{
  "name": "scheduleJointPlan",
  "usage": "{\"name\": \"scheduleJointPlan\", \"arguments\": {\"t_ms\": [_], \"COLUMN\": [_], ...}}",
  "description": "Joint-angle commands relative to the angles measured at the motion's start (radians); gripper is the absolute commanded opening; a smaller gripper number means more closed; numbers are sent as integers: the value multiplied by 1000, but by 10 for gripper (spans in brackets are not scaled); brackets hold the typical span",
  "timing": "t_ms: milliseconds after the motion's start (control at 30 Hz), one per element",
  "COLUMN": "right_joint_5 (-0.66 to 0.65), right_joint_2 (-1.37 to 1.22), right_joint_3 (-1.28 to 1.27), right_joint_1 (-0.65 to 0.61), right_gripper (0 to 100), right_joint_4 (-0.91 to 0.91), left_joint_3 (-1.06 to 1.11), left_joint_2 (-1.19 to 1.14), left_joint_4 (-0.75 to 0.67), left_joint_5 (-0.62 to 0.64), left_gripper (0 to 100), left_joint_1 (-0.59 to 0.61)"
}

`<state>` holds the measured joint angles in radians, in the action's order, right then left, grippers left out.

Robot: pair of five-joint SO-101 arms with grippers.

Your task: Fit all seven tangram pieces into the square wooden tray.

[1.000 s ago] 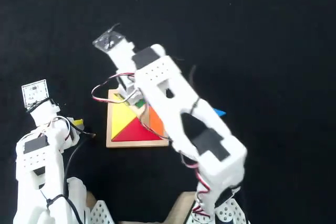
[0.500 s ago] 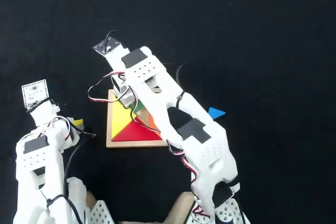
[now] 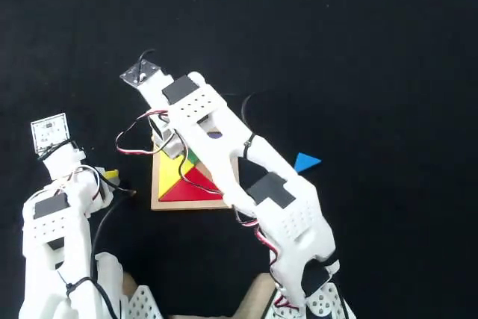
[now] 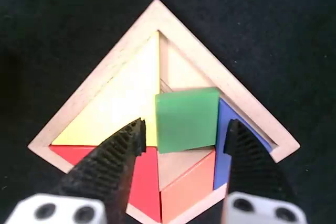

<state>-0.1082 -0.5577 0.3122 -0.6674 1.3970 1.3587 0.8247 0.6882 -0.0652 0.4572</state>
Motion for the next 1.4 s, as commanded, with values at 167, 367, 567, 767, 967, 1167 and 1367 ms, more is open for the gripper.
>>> {"name": "scheduleJointPlan", "arguments": {"t_ms": [167, 367, 567, 767, 967, 1167, 1367], "right_joint_5": [-18, -17, -17, -15, -11, -15, -15], "right_joint_2": [48, 68, -31, -36, -13, -58, -150], "right_joint_3": [61, 59, 58, 91, 147, 160, 186], "right_joint_1": [21, 55, 55, 69, 75, 74, 74], "right_gripper": [153, 32, 11, 11, 11, 11, 11], "right_joint_4": [29, -43, -63, -29, -25, -83, -61], "left_joint_3": [-1, -1, -1, -1, -1, -1, -1], "left_joint_2": [17, 17, 17, 17, 17, 17, 17], "left_joint_4": [-18, -20, -20, -20, -20, -20, -20], "left_joint_5": [-5, -5, -5, -5, -5, -5, -5], "left_gripper": [270, 270, 270, 270, 270, 270, 270], "left_joint_1": [7, 7, 7, 7, 7, 7, 7]}}
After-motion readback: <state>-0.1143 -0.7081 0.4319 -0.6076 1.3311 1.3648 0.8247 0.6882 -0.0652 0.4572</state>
